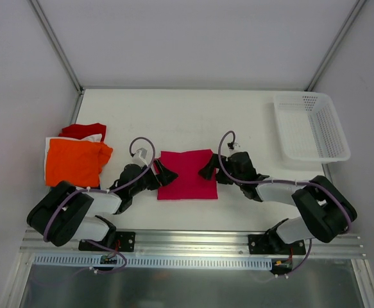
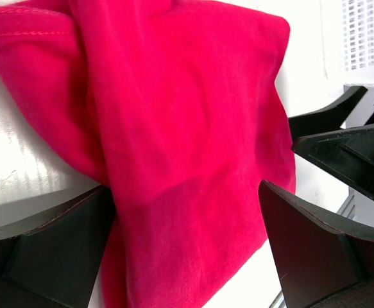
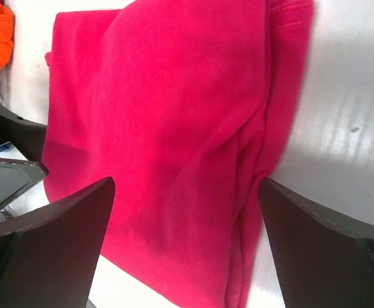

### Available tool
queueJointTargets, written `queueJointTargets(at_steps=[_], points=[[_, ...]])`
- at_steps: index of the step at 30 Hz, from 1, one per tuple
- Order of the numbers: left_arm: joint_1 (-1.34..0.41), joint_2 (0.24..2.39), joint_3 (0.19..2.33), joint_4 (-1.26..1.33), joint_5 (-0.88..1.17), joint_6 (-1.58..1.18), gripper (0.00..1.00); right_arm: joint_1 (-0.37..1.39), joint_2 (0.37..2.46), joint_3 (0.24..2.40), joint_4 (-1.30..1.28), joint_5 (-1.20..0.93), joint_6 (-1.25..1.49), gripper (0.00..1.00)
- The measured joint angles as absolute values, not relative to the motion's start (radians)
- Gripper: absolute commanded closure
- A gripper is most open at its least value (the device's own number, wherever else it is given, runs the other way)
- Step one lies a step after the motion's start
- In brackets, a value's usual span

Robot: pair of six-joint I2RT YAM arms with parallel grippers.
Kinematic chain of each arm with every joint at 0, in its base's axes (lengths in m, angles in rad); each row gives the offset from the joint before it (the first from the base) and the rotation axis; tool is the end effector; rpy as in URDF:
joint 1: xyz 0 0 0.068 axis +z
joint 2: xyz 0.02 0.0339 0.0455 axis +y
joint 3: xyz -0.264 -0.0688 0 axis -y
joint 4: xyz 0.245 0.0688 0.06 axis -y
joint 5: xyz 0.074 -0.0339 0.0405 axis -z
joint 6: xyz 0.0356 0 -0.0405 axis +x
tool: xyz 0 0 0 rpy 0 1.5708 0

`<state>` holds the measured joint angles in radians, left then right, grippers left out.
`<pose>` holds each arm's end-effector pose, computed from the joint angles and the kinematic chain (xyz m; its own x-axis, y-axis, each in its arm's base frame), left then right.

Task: Fold and stack the t-shirts
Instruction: Fold the tshirt, then neatly place the folded tshirt to the corner

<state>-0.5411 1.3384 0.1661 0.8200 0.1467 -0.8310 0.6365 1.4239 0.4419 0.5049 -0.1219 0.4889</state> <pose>0.1791 -0.1137 0.1302 -0.6626 -0.4543 -0.5955 0.2043 0.6553 -0.7272 0.2101 0.1607 0.1540 -0.6439 0.1038 -0.7580 -0.4241 0.7762 0.4665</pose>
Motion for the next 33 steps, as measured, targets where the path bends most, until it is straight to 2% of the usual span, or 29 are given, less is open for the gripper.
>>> queueJointTargets(at_steps=[10, 13, 14, 17, 18, 21, 27, 33], points=[[-0.541, 1.367, 0.17, 0.857, 0.157, -0.834, 0.09, 0.637, 1.526, 0.454, 0.664, -0.183, 0.534, 0.01], [-0.541, 1.369, 0.171, 0.855, 0.157, -0.833, 0.19, 0.643, 1.552, 0.463, 0.692, -0.192, 0.543, 0.0], [-0.541, 1.374, 0.173, 0.855, 0.157, -0.831, 0.26, 0.646, 1.557, 0.466, 0.697, -0.194, 0.544, 0.01], [-0.541, 1.39, 0.178, 0.854, 0.157, -0.831, 0.35, 0.653, 1.563, 0.469, 0.703, -0.196, 0.546, 0.01], [-0.541, 1.397, 0.181, 0.855, 0.158, -0.831, 0.42, 0.654, 1.564, 0.47, 0.703, -0.195, 0.546, 0.01], [-0.539, 1.43, 0.191, 0.86, 0.163, -0.831, 0.49, 0.661, 1.564, 0.471, 0.702, -0.194, 0.546, 0.0], [-0.535, 1.53, 0.222, 0.932, 0.207, -0.841, 0.51, 0.676, 1.542, 0.471, 0.666, -0.187, 0.541, 0.0], [-0.535, 1.689, 0.244, 1.114, 0.266, -0.878, 0.55, 0.69, 1.485, 0.466, 0.571, -0.173, 0.53, 0.01]])
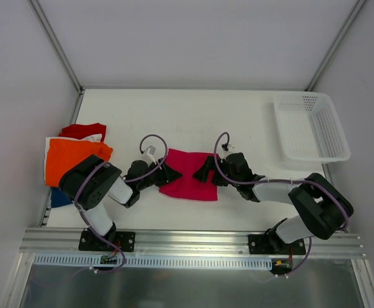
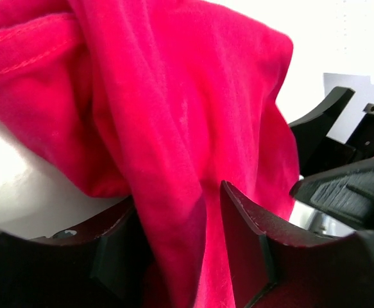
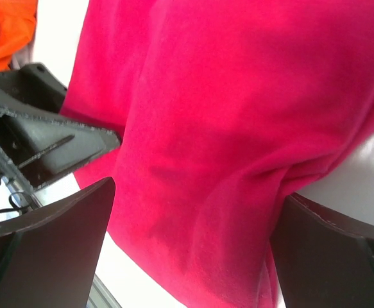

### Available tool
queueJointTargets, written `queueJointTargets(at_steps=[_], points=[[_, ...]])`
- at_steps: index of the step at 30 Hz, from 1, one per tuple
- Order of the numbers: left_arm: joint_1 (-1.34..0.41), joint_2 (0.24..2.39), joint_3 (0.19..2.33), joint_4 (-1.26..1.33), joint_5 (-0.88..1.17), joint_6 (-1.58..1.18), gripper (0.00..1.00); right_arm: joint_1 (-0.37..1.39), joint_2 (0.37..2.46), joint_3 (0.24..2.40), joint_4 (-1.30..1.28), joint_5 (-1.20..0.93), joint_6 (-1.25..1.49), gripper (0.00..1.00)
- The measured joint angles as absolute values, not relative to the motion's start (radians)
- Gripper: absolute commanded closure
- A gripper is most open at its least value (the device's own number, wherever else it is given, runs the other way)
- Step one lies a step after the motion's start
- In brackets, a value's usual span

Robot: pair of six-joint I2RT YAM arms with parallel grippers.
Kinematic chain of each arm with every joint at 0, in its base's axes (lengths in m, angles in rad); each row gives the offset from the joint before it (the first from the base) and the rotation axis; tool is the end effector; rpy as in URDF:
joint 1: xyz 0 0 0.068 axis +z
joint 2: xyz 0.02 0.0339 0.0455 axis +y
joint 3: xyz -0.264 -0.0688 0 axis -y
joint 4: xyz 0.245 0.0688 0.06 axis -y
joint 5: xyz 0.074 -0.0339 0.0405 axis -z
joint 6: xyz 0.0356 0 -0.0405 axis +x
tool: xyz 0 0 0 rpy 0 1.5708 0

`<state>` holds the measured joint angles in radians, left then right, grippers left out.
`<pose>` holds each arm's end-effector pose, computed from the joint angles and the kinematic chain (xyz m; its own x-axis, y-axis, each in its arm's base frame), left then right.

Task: Fold and stack the t-shirts
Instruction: Neatly place the folded tshirt to the corner

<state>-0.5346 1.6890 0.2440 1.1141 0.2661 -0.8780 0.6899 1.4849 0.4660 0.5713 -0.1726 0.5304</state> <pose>0.2051 -0.1323 0.1049 -0.7215 -0.4356 -0.5383 0.2355 0.5767 -0.7823 0.2084 0.1799 0.1522 -0.6656 0.0969 -0.7400 -0.4750 0.7098 0.5202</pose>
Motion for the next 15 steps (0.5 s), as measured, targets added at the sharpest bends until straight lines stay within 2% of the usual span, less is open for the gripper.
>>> queueJointTargets(at_steps=[3, 4, 6, 7, 15], points=[[-0.535, 1.765, 0.252, 1.206, 0.291, -0.899, 0.71, 0.693, 1.45, 0.458, 0.525, -0.162, 0.521, 0.01], [-0.534, 1.789, 0.252, 1.235, 0.297, -0.908, 0.84, 0.693, 1.44, 0.455, 0.512, -0.159, 0.518, 0.01], [-0.533, 1.823, 0.249, 1.269, 0.307, -0.92, 0.97, 0.693, 1.42, 0.449, 0.487, -0.151, 0.512, 0.0], [-0.532, 1.829, 0.248, 1.28, 0.311, -0.925, 1.0, 0.694, 1.411, 0.445, 0.477, -0.146, 0.51, 0.01], [-0.533, 1.773, 0.233, 1.234, 0.303, -0.916, 1.0, 0.698, 1.349, 0.433, 0.395, -0.108, 0.487, 0.0]])
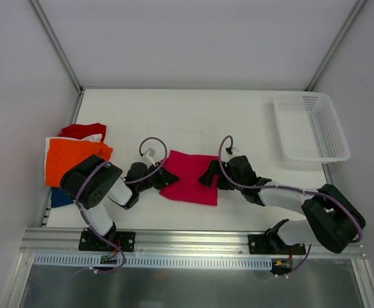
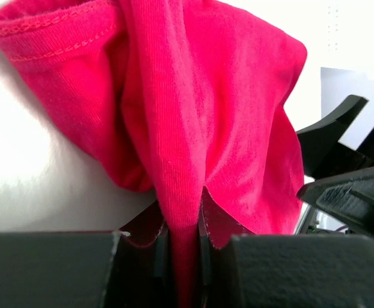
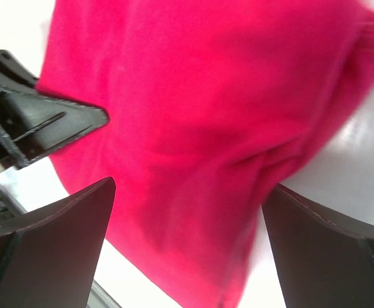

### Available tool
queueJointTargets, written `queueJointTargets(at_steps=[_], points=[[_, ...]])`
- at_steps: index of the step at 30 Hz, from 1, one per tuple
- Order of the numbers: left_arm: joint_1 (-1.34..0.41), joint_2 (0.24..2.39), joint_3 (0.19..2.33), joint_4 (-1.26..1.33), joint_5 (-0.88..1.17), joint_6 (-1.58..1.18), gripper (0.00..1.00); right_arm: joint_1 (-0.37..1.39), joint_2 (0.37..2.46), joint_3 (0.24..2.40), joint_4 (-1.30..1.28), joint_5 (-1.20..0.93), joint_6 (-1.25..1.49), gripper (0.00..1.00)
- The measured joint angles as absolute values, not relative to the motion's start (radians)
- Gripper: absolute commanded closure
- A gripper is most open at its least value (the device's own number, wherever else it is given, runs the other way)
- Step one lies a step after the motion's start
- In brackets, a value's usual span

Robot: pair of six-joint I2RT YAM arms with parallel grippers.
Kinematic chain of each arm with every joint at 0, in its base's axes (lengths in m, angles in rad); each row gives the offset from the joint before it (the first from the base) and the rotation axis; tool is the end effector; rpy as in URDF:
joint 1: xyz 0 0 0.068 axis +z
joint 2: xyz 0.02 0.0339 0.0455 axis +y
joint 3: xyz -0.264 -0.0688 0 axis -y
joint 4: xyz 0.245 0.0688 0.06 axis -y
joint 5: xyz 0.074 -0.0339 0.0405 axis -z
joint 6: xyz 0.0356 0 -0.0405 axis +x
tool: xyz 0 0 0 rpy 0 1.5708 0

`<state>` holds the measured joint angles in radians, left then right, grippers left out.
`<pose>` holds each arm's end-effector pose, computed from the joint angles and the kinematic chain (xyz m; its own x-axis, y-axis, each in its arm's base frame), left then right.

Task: Fold and stack the t-shirts
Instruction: Neatly place the folded tshirt to the corner

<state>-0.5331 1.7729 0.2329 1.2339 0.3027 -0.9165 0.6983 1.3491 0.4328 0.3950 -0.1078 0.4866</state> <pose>0.2043 -0.1329 0.0966 -0.7371 -0.4445 -0.5090 0.2383 0.5339 -0.8113 0.1917 0.1660 0.1587 -0.6695 0.0450 -0.7415 -0.4498 0.7698 0.4529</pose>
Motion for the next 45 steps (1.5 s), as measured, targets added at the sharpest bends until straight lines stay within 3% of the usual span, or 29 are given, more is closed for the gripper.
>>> queueJointTargets(at_steps=[5, 13, 17, 31, 45], points=[[-0.536, 1.625, 0.24, 1.028, 0.265, -0.871, 1.0, 0.698, 1.285, 0.419, 0.321, -0.066, 0.462, 0.0], [-0.537, 1.279, 0.429, 0.311, 0.074, -0.712, 1.0, 0.698, 1.163, 0.387, 0.225, 0.009, 0.434, 0.0], [-0.535, 1.198, 0.556, 0.088, -0.032, -0.646, 1.0, 0.698, 1.114, 0.376, 0.191, 0.031, 0.425, 0.0], [-0.458, 1.142, 0.639, -0.316, -0.229, -0.579, 1.0, 0.698, 0.958, 0.329, 0.115, 0.072, 0.402, 0.01], [-0.252, 1.131, 0.916, -0.545, -0.325, -0.554, 1.0, 0.698, 0.943, 0.323, 0.119, 0.063, 0.384, 0.0]])
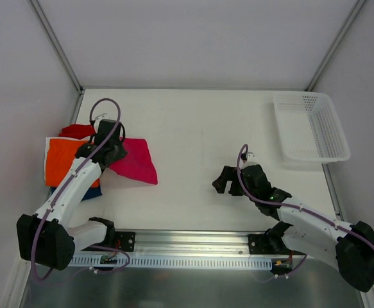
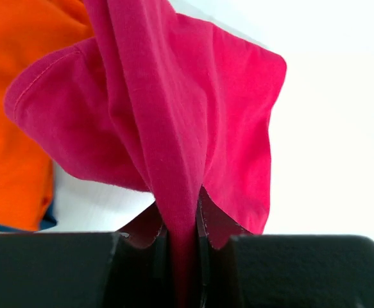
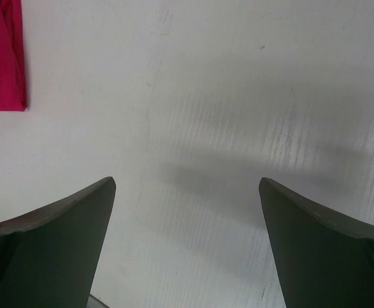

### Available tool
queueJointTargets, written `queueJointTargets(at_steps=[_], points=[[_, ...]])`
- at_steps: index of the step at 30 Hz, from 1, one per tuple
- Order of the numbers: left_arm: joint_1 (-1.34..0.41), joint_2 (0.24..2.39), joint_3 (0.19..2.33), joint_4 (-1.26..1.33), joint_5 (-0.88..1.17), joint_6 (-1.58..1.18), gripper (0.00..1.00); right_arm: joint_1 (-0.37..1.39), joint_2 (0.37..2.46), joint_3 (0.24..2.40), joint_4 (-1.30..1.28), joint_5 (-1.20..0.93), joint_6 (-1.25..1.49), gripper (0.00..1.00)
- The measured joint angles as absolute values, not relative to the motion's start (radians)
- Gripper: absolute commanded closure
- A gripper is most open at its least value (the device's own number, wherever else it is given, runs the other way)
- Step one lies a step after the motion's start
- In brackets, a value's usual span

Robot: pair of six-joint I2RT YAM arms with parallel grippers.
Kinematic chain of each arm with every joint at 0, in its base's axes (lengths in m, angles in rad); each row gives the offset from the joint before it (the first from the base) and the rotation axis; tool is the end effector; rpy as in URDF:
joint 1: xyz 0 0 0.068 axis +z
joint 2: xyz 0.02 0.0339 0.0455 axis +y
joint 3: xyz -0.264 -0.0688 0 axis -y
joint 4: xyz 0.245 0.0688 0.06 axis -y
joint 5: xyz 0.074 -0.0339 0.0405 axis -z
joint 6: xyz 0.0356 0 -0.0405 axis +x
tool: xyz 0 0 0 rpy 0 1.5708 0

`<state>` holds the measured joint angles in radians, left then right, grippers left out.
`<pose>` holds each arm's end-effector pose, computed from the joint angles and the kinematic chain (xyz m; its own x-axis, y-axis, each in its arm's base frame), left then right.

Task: Fold and stack the t-shirts
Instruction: Neatly place the folded tshirt to the corner

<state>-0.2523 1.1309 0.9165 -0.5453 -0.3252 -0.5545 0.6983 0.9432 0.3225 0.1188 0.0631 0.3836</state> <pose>0.2332 -0.0484 0.2847 -0.5734 -0.3674 -0.7323 -0.3407 0.9198 -0.1947 0.1510 0.1238 0.1808 -0.5660 0.0126 -0.8243 -0.4178 0.8576 0.3000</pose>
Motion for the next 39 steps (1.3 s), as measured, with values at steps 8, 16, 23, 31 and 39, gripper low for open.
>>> queueJointTargets(at_steps=[8, 16, 23, 31, 39], points=[[-0.061, 1.138, 1.024, -0.661, -0.286, -0.483, 1.0, 0.698, 0.96, 0.313, 0.137, 0.036, 0.379, 0.01], [0.168, 1.206, 1.15, -0.696, -0.213, -0.35, 1.0, 0.698, 1.006, 0.313, 0.175, -0.007, 0.379, 0.0], [0.228, 1.248, 1.176, -0.711, -0.198, -0.328, 1.0, 0.698, 1.015, 0.313, 0.184, -0.017, 0.379, 0.0], [0.33, 1.248, 1.182, -0.736, -0.2, -0.33, 1.0, 0.698, 1.015, 0.313, 0.183, -0.027, 0.376, 0.0], [0.47, 1.256, 1.219, -0.757, -0.217, -0.37, 1.0, 0.698, 1.015, 0.313, 0.171, -0.036, 0.368, 0.0]])
